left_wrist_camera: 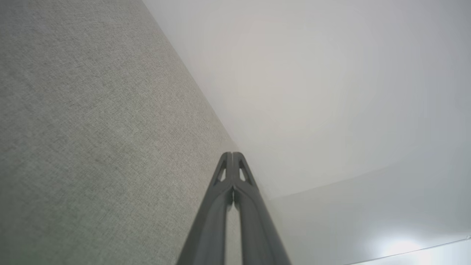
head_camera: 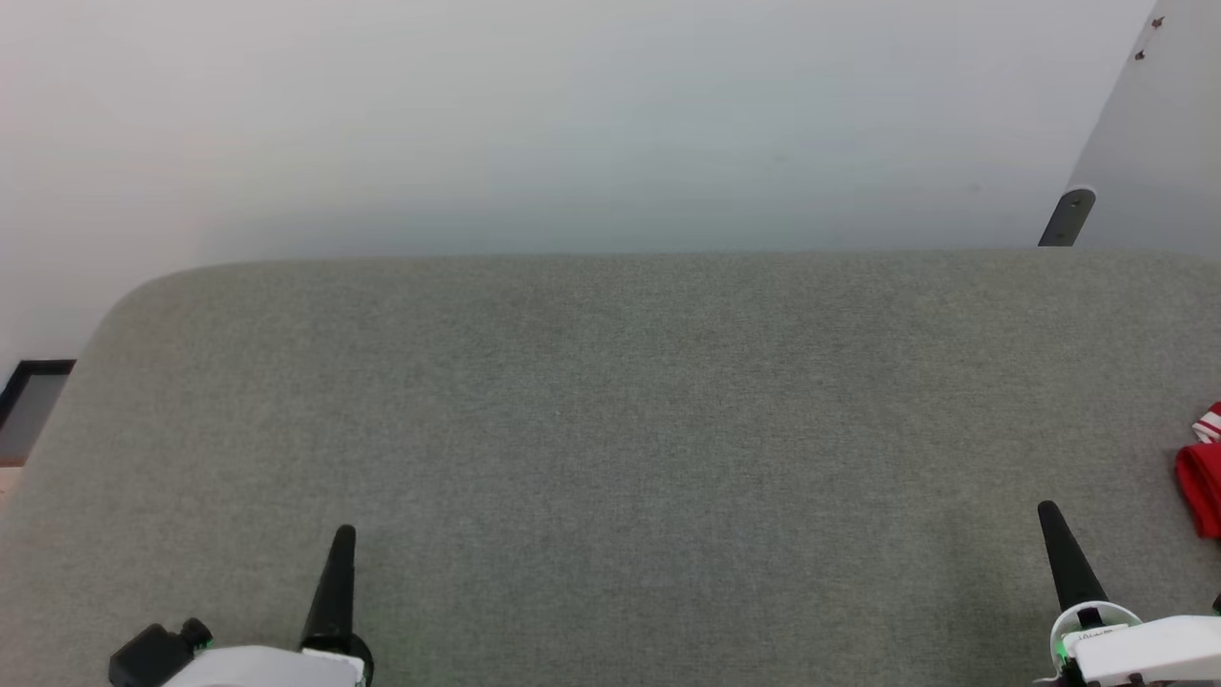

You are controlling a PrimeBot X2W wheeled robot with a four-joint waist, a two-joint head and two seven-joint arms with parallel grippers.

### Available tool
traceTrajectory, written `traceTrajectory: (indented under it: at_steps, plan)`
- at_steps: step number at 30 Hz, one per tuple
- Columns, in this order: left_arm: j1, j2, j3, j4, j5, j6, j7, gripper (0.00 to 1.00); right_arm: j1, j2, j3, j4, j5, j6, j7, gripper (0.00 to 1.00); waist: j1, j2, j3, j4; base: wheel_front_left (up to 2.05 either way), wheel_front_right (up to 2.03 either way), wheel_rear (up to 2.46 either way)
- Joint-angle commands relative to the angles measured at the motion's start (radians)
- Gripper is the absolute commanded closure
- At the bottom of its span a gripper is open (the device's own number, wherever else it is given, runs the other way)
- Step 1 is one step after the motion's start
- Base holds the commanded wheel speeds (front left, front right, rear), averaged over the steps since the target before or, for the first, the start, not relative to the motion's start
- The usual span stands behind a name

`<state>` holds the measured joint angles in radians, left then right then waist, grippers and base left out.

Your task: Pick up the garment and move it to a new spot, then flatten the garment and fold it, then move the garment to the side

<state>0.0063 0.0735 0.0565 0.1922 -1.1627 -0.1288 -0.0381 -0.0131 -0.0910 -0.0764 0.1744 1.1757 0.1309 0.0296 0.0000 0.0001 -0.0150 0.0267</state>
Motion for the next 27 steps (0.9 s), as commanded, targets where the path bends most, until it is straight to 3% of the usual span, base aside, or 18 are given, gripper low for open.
traceTrajectory:
  at_steps: [1, 27]
  plan:
    - [-0.021, 0.005, 0.005, -0.004, -0.03, -0.002, 0.008, 1.0, -0.029, 0.001, -0.005, -0.003, 0.028, 0.0, 0.006, 1.0, 0.0, -0.0001, 0.001, -0.001, 0.0, 0.0, 0.0]
    - [-0.07, 0.0, 0.02, 0.025, -0.249, -0.003, 0.071, 1.0, -0.064, 0.021, -0.022, 0.034, 0.234, 0.0, 0.045, 1.0, 0.0, -0.0001, 0.008, -0.012, 0.0, 0.0, 0.0]
